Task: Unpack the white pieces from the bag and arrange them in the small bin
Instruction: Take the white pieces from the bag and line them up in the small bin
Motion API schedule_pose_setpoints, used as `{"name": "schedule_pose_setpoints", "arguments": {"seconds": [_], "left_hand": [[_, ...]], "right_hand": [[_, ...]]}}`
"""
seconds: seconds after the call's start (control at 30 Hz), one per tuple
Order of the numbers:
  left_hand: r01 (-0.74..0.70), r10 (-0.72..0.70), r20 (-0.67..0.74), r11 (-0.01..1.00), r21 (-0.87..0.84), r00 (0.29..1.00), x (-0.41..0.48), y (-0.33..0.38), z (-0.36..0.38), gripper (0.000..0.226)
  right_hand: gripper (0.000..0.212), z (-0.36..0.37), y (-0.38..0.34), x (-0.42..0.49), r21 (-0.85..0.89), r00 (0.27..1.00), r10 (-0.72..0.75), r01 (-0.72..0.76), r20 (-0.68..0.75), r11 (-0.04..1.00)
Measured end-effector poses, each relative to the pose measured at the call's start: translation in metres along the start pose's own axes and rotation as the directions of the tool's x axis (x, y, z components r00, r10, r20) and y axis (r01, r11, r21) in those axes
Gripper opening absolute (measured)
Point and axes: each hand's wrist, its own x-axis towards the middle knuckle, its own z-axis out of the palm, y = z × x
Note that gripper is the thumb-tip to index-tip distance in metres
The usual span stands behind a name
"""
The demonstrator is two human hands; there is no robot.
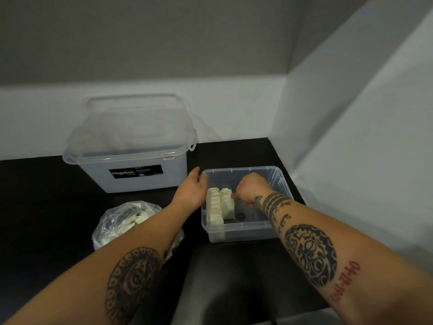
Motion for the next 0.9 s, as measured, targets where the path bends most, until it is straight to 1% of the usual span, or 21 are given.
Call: {"name": "schedule_pose_setpoints", "arguments": {"seconds": [0.03, 0.1, 0.2, 0.3, 0.43, 0.57, 0.63, 0.73, 0.8, 0.9], "left_hand": [[-0.010, 0.010, -0.006, 1.000, 0.001, 1.000, 0.000, 0.001, -0.004, 0.057], [-0.037, 0.037, -0.023, 0.999, -0.006, 0.999, 0.000, 0.000, -0.013, 0.056], [-0.098, 0.096, -0.087, 0.995, -0.024, 0.992, -0.003, -0.002, -0.034, 0.049], [-0.159, 0.151, -0.170, 0.987, -0.038, 0.974, -0.012, -0.010, -0.061, 0.037], [-0.181, 0.145, -0.223, 0.972, -0.151, 0.964, -0.026, -0.038, -0.102, 0.018], [-0.156, 0.126, -0.221, 0.980, -0.125, 0.967, -0.043, -0.073, -0.141, 0.020], [-0.119, 0.091, -0.206, 0.985, -0.128, 0.974, -0.049, -0.095, -0.154, 0.020], [-0.041, 0.024, -0.122, 0.990, -0.134, 0.992, -0.056, -0.129, -0.165, 0.019], [-0.019, 0.014, -0.068, 0.997, -0.068, 0.998, -0.059, -0.148, -0.168, 0.015], [-0.024, 0.025, -0.018, 0.998, 0.057, 1.000, -0.062, -0.171, -0.167, 0.011]], "right_hand": [[0.031, -0.005, -0.004, -0.003, 0.013, 1.000, -0.023, 0.024, -0.012, 1.000], [0.033, -0.012, -0.014, -0.011, 0.094, 0.997, -0.068, 0.073, -0.047, 0.993], [0.023, -0.014, -0.040, -0.027, 0.194, 0.980, -0.135, 0.162, -0.144, 0.968], [0.007, -0.004, -0.074, -0.046, 0.312, 0.955, -0.171, 0.244, -0.242, 0.918], [0.006, 0.025, -0.120, -0.069, 0.410, 0.937, -0.220, 0.320, -0.273, 0.854], [0.006, 0.060, -0.153, -0.090, 0.504, 0.939, -0.261, 0.340, -0.222, 0.794], [0.007, 0.082, -0.161, -0.101, 0.505, 0.945, -0.282, 0.326, -0.163, 0.799], [0.005, 0.117, -0.163, -0.112, 0.462, 0.959, -0.279, 0.271, -0.051, 0.844], [0.004, 0.139, -0.159, -0.115, 0.421, 0.972, -0.234, 0.213, 0.000, 0.882], [0.015, 0.169, -0.152, -0.114, 0.321, 0.991, -0.134, 0.125, 0.005, 0.939]]}}
